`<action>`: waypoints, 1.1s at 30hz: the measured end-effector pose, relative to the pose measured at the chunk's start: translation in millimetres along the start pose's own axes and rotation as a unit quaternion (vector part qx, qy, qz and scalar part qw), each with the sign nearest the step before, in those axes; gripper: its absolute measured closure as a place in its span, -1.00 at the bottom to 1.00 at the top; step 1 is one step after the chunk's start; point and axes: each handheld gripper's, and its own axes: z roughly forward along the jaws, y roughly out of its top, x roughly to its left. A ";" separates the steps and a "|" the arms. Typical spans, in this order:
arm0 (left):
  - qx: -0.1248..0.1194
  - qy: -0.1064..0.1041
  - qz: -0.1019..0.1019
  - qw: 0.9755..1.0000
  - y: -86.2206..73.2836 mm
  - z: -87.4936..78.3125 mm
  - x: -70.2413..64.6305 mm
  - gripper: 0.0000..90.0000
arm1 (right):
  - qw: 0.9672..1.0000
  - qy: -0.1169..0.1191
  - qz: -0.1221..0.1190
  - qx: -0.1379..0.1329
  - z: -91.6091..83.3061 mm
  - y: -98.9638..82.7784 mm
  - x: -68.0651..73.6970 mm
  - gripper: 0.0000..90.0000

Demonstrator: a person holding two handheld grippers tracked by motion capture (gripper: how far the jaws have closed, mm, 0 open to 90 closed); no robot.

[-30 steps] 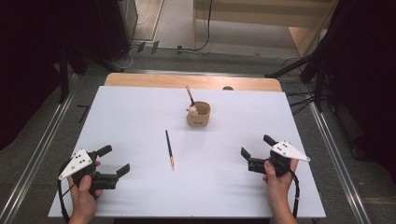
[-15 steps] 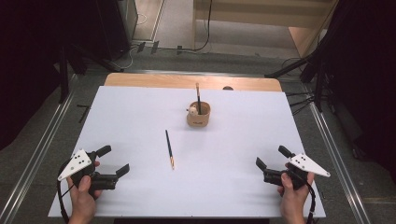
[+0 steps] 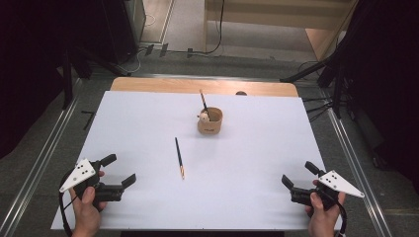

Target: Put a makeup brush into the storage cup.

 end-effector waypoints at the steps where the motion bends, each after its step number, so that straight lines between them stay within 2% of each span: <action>1: 0.000 0.000 0.001 1.000 0.3 0.0 -0.4 -1.00 | 1.000 -0.001 0.002 -0.001 -0.8 0.5 -1.0 -1.00; 8: -0.002 -0.007 -0.001 1.000 5.4 3.4 -6.4 -1.00 | 1.000 -0.002 0.005 -0.012 -4.0 3.6 -2.0 -1.00; 18: 0.009 -0.017 0.009 1.000 21.9 21.1 -21.1 -1.00 | 1.000 -0.001 0.010 -0.016 -7.3 5.4 -3.0 -1.00; 24: 0.024 -0.022 0.008 0.999 33.5 37.5 -27.3 -1.00 | 1.000 0.004 0.011 -0.015 -6.0 4.7 -2.5 -1.00; 28: 0.041 -0.028 0.013 0.999 38.8 51.7 -31.6 -1.00 | 1.000 0.005 0.011 -0.012 -5.7 4.0 -1.8 -1.00; 33: 0.066 -0.032 0.007 0.997 43.6 68.7 -34.6 -1.00 | 1.000 0.007 0.010 -0.009 -4.6 4.0 -0.5 -1.00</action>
